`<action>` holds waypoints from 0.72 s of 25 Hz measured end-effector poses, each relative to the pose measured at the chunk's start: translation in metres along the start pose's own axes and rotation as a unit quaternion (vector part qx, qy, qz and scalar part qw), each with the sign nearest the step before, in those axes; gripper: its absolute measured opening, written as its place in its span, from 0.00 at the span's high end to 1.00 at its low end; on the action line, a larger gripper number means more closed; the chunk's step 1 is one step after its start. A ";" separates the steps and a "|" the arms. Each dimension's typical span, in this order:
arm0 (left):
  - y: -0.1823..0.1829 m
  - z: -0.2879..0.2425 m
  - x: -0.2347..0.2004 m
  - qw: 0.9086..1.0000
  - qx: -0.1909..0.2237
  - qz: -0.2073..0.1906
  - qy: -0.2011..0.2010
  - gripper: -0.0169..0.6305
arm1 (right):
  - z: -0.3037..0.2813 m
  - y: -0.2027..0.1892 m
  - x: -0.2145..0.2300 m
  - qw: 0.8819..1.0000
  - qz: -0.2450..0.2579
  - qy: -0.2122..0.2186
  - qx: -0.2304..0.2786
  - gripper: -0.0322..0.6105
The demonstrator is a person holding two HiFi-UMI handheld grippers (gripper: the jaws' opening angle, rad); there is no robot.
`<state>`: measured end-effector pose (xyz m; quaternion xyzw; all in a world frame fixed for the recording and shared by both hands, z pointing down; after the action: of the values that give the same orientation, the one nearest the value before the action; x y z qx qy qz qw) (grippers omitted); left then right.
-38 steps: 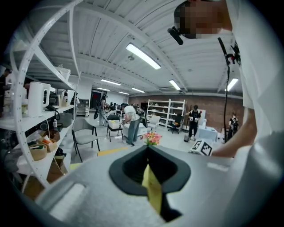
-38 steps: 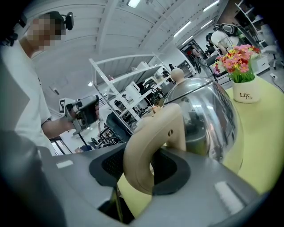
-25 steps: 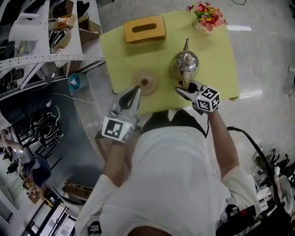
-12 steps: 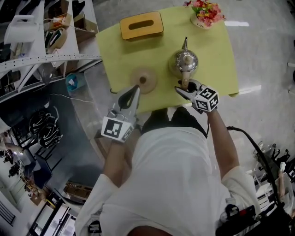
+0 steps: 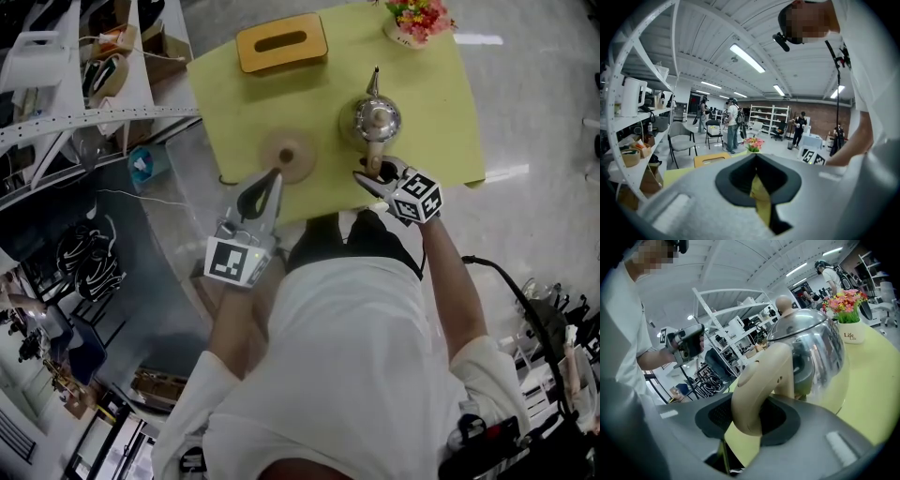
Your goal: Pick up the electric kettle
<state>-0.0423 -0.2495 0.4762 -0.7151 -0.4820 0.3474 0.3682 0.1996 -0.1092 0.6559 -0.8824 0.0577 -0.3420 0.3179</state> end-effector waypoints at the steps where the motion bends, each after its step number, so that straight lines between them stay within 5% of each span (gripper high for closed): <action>1: -0.001 0.000 0.000 1.000 0.000 0.001 0.001 0.97 | 0.000 -0.001 0.000 1.000 0.001 -0.001 -0.001 0.73; 18: -0.019 0.005 0.000 1.000 -0.006 0.017 0.004 0.97 | -0.009 -0.009 -0.002 1.000 0.013 -0.009 -0.015 0.73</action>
<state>-0.0546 -0.2434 0.4899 -0.7266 -0.4706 0.3481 0.3597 0.1910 -0.1061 0.6655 -0.8894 0.0712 -0.3286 0.3097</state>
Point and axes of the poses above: the fingertips, and each gripper's own axes: z backward along the fingers, x to its right, y out of its top, the point moved 10 cm from there along z, backward along the fingers, and after that the axes turned 11 degrees about -x, right-handed, at the moved point
